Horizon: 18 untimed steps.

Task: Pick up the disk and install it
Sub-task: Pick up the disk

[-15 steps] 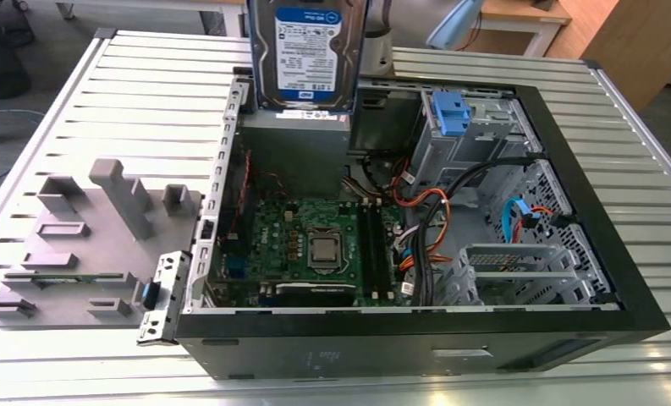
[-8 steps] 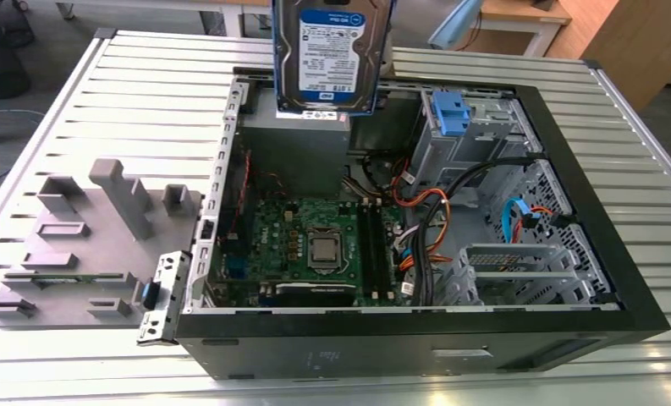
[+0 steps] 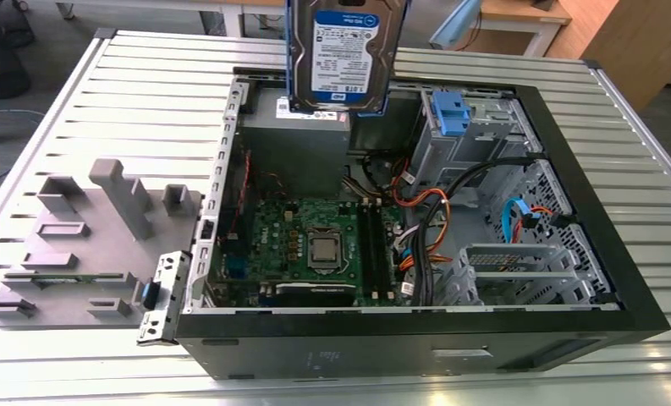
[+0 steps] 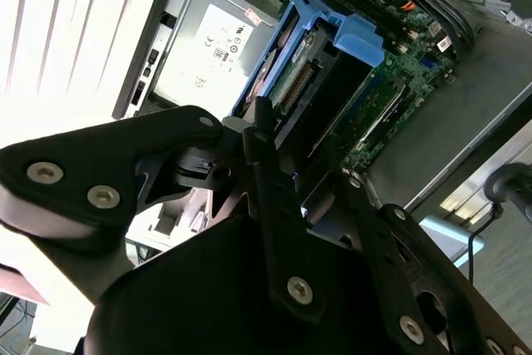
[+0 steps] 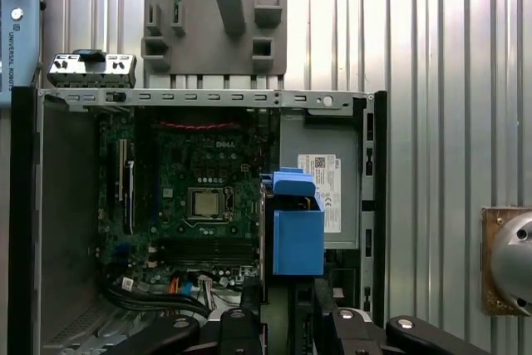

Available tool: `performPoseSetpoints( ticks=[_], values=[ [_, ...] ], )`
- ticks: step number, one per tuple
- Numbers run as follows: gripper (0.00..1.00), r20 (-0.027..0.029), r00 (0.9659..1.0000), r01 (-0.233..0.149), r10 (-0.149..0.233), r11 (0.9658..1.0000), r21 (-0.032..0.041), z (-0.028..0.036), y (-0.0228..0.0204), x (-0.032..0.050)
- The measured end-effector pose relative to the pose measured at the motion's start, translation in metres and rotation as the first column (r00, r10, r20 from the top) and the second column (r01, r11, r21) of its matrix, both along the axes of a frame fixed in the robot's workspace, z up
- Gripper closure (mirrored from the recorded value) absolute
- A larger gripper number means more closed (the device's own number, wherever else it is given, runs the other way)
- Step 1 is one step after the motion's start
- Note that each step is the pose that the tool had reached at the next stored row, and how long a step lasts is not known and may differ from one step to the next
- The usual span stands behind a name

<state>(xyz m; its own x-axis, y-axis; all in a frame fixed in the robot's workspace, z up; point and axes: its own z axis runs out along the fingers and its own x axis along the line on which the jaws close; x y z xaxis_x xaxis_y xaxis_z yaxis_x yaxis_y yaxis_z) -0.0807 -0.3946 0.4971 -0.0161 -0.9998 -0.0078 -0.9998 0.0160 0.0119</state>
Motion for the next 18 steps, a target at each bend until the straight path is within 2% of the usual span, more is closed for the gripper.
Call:
performPoseSetpoints(
  ticks=[4, 18],
  values=[
    [0.65, -0.0001, 1.0, 0.0, 0.0, 1.0, -0.0002, 0.0, 0.0002, 0.0024],
    [0.65, -0.0001, 1.0, 0.0, 0.0, 1.0, -0.0001, -0.0006, 0.0003, 0.0246]
  ],
)
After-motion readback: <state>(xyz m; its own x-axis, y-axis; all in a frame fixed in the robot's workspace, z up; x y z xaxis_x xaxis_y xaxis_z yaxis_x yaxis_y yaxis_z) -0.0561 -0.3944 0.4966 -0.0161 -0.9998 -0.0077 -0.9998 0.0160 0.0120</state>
